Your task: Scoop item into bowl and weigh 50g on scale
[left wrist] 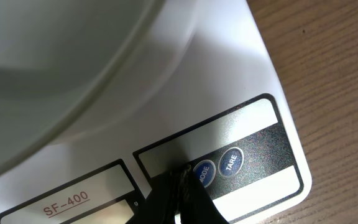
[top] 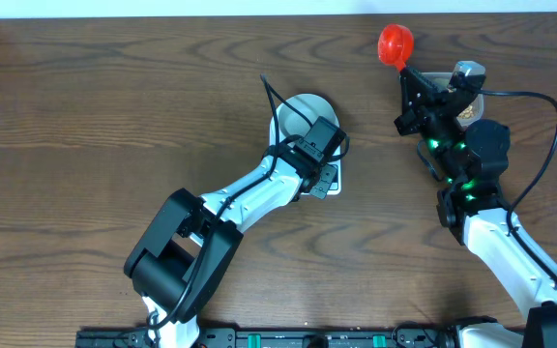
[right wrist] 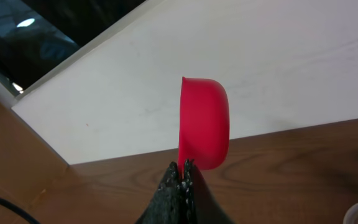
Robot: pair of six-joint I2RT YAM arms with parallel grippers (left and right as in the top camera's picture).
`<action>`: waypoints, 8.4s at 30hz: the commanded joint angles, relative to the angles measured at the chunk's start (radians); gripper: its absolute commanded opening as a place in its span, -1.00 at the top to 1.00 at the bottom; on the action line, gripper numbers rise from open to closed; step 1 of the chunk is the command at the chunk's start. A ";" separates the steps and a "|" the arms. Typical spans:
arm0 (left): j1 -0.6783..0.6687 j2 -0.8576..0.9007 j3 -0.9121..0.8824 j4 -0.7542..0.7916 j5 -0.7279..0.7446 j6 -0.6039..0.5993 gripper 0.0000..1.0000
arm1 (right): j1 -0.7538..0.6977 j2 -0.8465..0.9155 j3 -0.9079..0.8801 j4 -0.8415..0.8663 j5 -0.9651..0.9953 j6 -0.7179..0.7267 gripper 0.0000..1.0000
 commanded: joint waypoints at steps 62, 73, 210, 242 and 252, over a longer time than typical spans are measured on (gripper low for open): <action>0.007 -0.017 -0.016 0.031 -0.015 0.095 0.85 | -0.006 0.003 0.019 -0.011 0.124 -0.042 0.98; 0.012 -0.017 -0.016 0.026 0.020 0.095 0.85 | -0.006 0.003 0.019 -0.011 0.120 -0.041 0.98; 0.026 -0.261 0.014 -0.143 0.089 0.137 0.49 | -0.006 0.003 0.019 -0.007 0.113 -0.042 0.98; 0.268 -0.525 0.014 -0.394 0.175 0.463 -0.89 | -0.006 0.003 0.019 0.019 0.114 -0.042 0.98; 0.332 -0.591 0.014 -0.428 0.207 0.521 -0.89 | -0.006 0.003 0.035 0.019 0.124 -0.042 0.98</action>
